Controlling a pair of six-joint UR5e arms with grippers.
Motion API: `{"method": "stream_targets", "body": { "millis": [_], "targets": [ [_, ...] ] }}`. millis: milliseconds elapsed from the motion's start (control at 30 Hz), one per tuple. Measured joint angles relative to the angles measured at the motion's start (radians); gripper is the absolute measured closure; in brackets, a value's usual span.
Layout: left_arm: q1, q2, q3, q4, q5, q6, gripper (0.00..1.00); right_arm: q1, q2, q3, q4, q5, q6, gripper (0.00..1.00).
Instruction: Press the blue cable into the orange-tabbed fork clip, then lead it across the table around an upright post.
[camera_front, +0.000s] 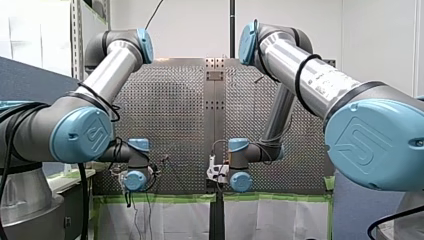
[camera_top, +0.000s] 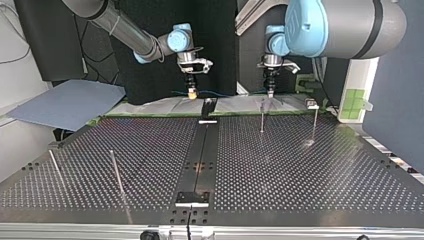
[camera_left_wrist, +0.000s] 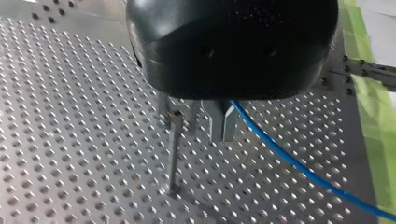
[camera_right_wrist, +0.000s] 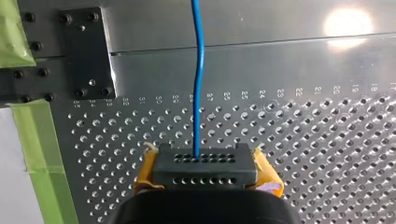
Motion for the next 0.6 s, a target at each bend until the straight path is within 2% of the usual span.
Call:
{"method": "stream_targets", "body": {
  "millis": [133,333,467,600],
  "targets": [
    [0.012,-0.025,0.033,-0.03,0.002,-0.016,1.0,0.001,0.0,-0.008,0.003,-0.002,-0.002,1.0],
    [0.029,-0.032,0.08,-0.059,0.015,-0.022,1.0,0.003,0.0,-0.019,0.011,-0.006,-0.003,1.0],
    [0.04,-0.031,0.087,-0.083,0.017,-0.003,1.0,0.007,0.0,-0.022,0.011,-0.006,-0.012,1.0],
    [0.045,-0.031,0.068,-0.094,0.013,0.023,1.0,0.011,0.001,-0.024,0.012,-0.006,-0.026,1.0]
  ]
}}
